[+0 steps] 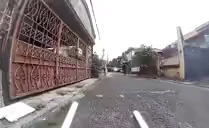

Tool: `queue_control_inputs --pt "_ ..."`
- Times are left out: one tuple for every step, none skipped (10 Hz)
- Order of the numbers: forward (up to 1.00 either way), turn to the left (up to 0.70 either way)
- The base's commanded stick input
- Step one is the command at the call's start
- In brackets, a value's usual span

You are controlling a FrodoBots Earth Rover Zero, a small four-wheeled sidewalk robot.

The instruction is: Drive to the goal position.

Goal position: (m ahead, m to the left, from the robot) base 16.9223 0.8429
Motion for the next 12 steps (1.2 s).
queue_control_inputs --pt "0.85 -0.34" --pt "0.85 -0.34" --pt "0.85 0.08" --pt "0.85 0.03" --pt "0.85 0.00" --pt "0.85 0.00" --pt "0.85 0.00" --pt "0.85 0.00" --pt "0.85 0.00" --pt "0.85 0.00" --pt "0.85 0.00" --pt "0.85 -0.09"
